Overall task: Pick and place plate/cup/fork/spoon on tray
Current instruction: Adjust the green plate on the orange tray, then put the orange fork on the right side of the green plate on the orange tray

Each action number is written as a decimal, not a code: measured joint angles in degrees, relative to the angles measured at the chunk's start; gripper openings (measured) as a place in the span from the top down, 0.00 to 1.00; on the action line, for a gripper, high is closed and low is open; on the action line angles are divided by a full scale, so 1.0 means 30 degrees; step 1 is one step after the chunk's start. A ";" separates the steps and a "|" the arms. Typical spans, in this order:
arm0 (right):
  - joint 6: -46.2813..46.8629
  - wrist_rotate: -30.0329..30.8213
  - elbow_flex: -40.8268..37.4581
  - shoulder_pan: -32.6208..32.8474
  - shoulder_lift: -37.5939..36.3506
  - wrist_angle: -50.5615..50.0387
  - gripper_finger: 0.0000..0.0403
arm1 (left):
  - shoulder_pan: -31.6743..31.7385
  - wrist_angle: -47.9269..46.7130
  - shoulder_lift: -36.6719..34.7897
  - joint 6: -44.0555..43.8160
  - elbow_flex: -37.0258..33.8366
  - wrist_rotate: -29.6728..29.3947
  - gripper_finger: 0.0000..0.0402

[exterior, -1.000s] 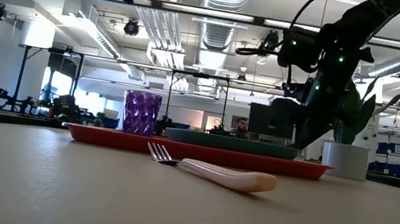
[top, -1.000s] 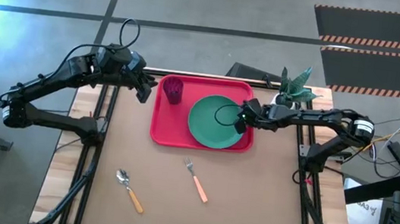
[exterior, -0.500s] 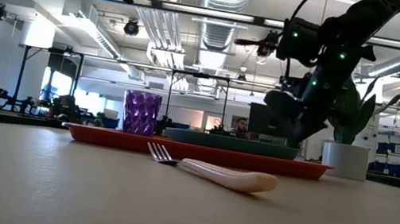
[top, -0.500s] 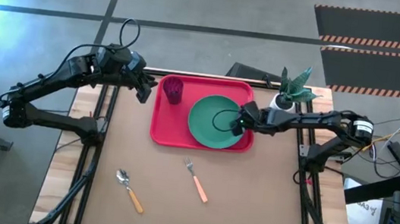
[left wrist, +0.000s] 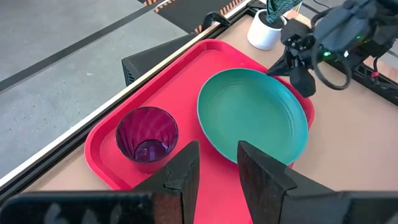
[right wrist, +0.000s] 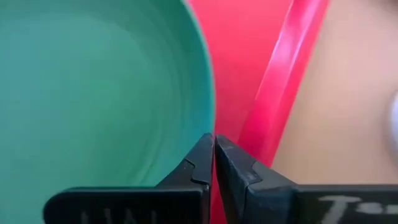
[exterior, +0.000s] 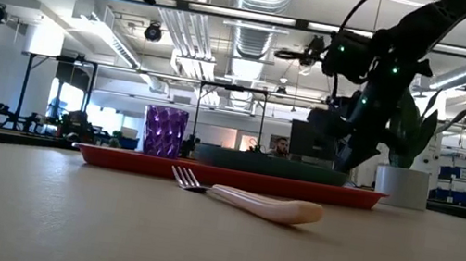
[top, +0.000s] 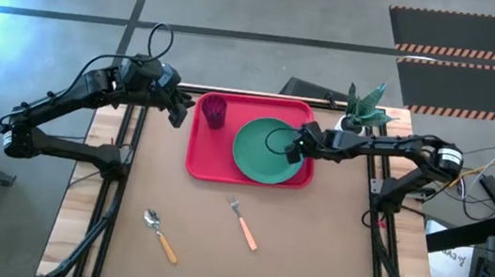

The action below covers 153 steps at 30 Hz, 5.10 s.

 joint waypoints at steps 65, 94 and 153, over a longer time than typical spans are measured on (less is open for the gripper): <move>-0.2912 -0.0846 -0.0477 -0.2553 0.0114 0.0896 0.98 | 0.0000 0.0022 0.0051 -0.0080 -0.0022 -0.0006 0.78; -0.1406 0.0584 -0.0364 -0.0065 0.0107 0.3987 0.98 | 0.0000 0.0029 0.0015 -0.0102 -0.0022 0.0000 0.78; -0.4620 -0.7732 0.7011 0.2458 0.2577 -0.2157 0.98 | 0.0000 -0.0036 0.0040 0.0058 -0.0022 -0.0007 0.78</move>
